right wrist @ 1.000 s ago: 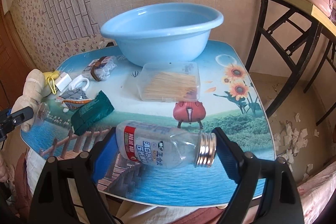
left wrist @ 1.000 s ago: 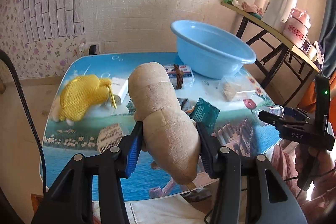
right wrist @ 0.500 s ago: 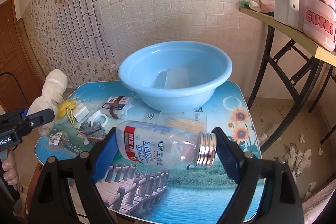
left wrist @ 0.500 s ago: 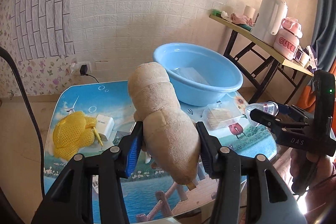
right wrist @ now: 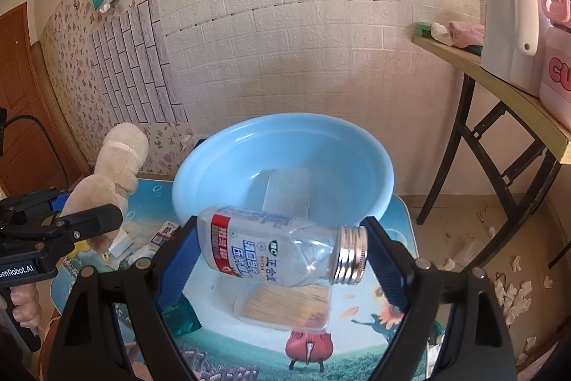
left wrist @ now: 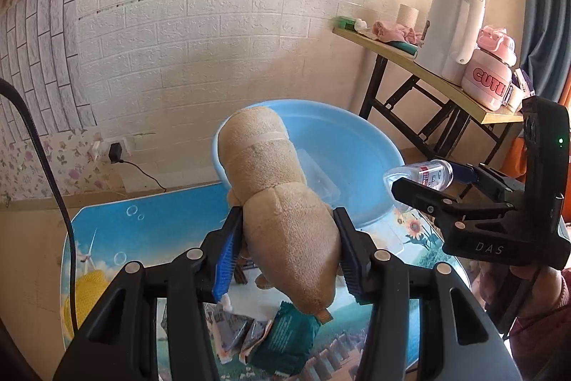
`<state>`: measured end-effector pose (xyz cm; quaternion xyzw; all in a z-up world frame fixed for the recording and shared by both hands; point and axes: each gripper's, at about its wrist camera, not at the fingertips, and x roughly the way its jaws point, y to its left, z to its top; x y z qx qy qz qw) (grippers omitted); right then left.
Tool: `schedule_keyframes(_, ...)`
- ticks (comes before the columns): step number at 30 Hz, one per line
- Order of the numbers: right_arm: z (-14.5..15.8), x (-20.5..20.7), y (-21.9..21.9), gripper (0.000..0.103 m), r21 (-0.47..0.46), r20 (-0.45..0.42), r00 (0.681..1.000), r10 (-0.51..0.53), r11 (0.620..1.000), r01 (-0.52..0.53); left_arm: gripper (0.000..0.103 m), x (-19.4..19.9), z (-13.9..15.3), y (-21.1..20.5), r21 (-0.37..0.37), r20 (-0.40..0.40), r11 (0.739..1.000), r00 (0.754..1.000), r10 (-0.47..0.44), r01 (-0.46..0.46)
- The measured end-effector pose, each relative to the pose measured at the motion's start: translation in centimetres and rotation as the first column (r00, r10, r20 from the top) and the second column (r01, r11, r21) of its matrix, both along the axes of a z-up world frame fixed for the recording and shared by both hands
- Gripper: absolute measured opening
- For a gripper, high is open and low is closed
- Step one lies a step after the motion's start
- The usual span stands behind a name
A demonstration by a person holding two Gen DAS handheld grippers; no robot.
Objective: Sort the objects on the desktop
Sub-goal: 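Carry the plush toy and bottle into the blue basin and open both tools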
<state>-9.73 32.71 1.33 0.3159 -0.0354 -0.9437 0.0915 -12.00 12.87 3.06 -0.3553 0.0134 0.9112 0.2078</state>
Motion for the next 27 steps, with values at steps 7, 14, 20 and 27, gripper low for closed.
schedule_keyframes(7,-0.6,-2.6,0.0,0.088,0.008,-0.016,0.999,0.029,1.000,-0.029,0.050,-3.4,-0.4,2.5,-0.030,0.002,0.999,1.000,-0.027,0.027)
schedule_keyframes(14,-1.6,-3.6,0.6,0.089,0.017,0.010,1.000,0.013,1.000,-0.013,0.059,-5.3,-1.6,3.7,-0.067,0.006,0.997,0.999,-0.036,0.036)
schedule_keyframes(20,-1.8,-3.4,0.6,0.096,0.036,0.005,1.000,0.001,0.999,-0.001,0.066,-4.9,-1.7,3.2,-0.058,0.009,0.998,1.000,-0.024,0.024)
schedule_keyframes(27,-1.8,-2.1,0.5,0.096,0.035,0.014,1.000,0.003,0.999,-0.004,0.073,-2.9,-1.5,0.5,-0.057,0.014,0.998,1.000,0.025,-0.024)
